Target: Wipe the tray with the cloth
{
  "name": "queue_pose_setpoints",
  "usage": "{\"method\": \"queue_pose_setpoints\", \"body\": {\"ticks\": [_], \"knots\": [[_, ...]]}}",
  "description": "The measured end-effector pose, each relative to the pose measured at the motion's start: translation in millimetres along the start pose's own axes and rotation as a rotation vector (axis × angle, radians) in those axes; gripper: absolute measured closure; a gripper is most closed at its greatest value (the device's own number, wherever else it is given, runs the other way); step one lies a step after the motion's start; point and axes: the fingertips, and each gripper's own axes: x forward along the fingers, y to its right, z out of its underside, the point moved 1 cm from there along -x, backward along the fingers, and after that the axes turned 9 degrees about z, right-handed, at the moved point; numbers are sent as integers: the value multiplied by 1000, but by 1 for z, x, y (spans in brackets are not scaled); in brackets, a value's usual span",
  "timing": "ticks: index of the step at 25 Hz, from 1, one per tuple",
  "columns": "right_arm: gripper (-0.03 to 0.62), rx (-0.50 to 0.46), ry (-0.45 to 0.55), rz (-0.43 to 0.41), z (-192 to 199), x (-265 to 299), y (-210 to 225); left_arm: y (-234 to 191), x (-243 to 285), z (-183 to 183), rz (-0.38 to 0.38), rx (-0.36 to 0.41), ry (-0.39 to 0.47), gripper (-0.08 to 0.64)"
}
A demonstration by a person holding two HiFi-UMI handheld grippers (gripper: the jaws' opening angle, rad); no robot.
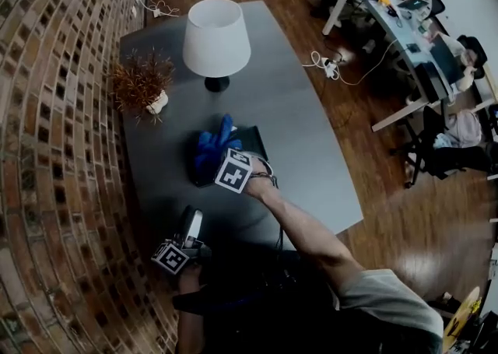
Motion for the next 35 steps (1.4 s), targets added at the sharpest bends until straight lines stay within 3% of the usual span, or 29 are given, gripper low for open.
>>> {"method": "queue_pose_setpoints", "body": {"ticks": [3, 6, 8, 10, 12, 14, 16, 20, 21, 24, 27, 28, 31, 32, 35], "knots": [[492, -12, 16, -6, 21, -13, -16, 4, 0, -4, 0, 28, -6, 270], [492, 71, -130, 204, 79, -35, 61, 3, -2, -9, -39, 107, -62, 270], [491, 132, -140, 295, 86, -47, 109, 2, 3, -12, -63, 214, -151, 272], [491, 119, -68, 322, 58, -50, 134, 3, 17, -20, -75, 355, -252, 270], [491, 67, -47, 315, 40, -36, 143, 6, 43, -35, -81, 491, -317, 271], [491, 35, -92, 280, 49, -16, 134, 9, 69, -49, -79, 583, -341, 270], [491, 14, -136, 253, 69, -14, 110, 13, 91, -53, -60, 596, -346, 270], [495, -66, -259, 101, 88, -44, 65, 4, 117, -31, -2, 543, -409, 270], [495, -78, -256, 104, 82, -48, 73, 0, 122, -24, 5, 537, -428, 270], [494, -82, -161, 229, 55, -39, 121, -9, 133, -8, 10, 539, -470, 270], [494, -123, -188, 281, 68, -23, 132, -20, 134, 6, -22, 560, -526, 270], [494, -135, -217, 262, 76, -25, 122, -23, 134, 9, -31, 568, -540, 270], [494, -157, -342, 105, 95, -44, 79, -27, 137, 13, -33, 593, -568, 270], [494, -160, -352, 94, 94, -47, 79, -30, 138, 13, -33, 600, -572, 270], [494, -143, -276, 246, 74, -38, 124, -35, 136, 12, -39, 616, -576, 272]]}}
